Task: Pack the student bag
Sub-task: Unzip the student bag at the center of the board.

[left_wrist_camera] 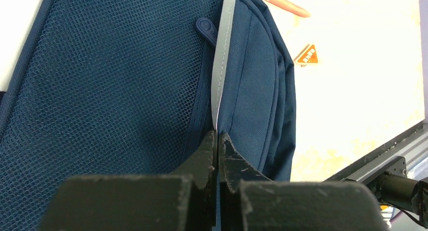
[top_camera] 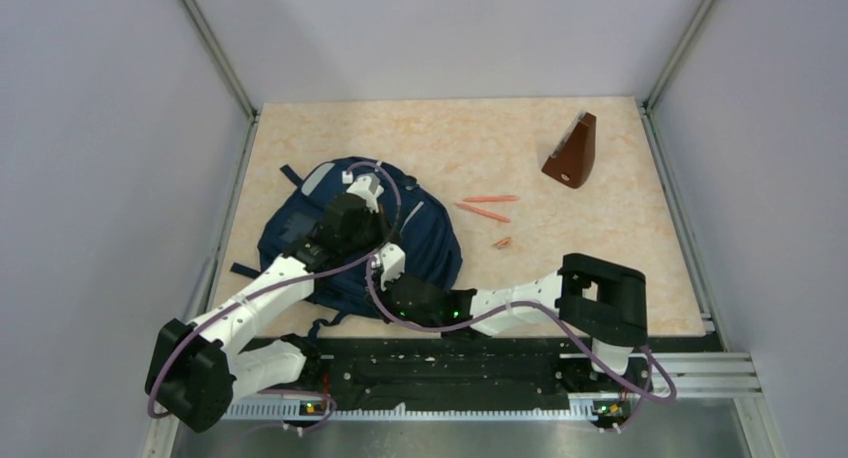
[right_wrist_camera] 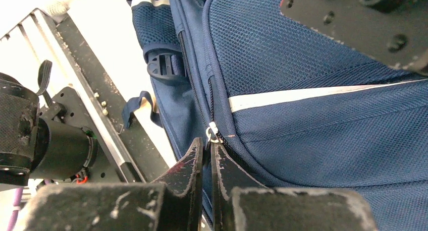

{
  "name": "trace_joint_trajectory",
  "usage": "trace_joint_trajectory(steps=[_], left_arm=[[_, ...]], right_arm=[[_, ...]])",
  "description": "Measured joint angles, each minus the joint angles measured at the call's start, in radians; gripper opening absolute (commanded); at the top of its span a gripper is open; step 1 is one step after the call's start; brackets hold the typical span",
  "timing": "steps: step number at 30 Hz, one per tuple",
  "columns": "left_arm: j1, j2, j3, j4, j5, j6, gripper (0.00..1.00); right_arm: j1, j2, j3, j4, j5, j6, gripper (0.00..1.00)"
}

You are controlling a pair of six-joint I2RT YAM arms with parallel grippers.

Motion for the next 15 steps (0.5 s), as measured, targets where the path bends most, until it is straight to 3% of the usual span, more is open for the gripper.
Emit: trace_joint_trajectory(steps=[4, 9, 15], left_arm=[[0.000, 0.000, 0.000, 0.007, -0.004, 0.004, 0.00], [0.001, -0.003, 0.000, 0.022, -0.011, 0.003, 0.00], [0.015, -0.061, 0.027, -0.026, -0.018, 0.002, 0.00]], right_arm=[[0.001, 0.004, 0.008, 0.004, -0.019, -0.029, 0.37], [0.022, -0.037, -0.007, 0.012, -0.067, -0.076, 0.52], [0.030, -0.304, -0.139, -0.006, -0.055, -0.117, 0.60]])
